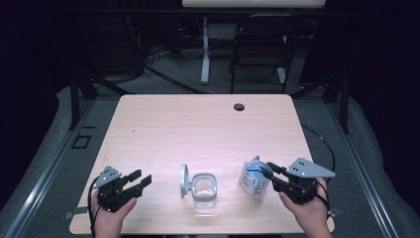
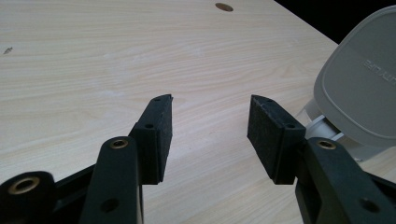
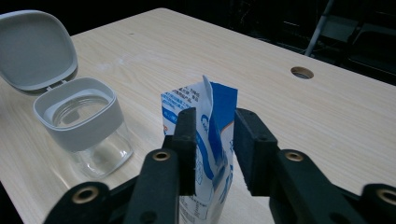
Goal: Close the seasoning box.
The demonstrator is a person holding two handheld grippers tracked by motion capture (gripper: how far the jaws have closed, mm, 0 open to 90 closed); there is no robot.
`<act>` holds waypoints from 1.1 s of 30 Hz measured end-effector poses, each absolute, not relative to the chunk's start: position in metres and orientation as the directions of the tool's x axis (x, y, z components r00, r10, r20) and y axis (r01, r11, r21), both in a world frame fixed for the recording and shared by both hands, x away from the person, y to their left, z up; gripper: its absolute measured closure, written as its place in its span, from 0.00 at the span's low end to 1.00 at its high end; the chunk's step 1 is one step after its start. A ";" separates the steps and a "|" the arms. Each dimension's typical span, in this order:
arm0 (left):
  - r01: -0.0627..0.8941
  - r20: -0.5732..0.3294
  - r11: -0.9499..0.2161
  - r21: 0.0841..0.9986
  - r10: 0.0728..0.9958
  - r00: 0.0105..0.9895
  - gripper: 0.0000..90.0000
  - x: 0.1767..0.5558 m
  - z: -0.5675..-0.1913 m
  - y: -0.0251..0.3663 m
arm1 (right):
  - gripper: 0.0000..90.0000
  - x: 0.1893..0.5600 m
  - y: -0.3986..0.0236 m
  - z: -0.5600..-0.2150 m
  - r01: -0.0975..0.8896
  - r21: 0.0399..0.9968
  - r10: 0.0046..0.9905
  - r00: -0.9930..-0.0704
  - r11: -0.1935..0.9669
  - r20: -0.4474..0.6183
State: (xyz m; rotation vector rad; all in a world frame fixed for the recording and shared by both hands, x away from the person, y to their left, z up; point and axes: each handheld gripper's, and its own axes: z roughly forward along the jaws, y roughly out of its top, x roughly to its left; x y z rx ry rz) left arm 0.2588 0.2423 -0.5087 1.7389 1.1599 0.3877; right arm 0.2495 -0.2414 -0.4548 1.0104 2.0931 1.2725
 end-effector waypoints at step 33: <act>0.524 -0.240 -0.060 0.850 0.841 0.485 0.56 0.259 -0.509 0.245 | 0.47 0.259 -0.226 -0.504 0.348 0.900 0.801 -0.599 0.264 -0.003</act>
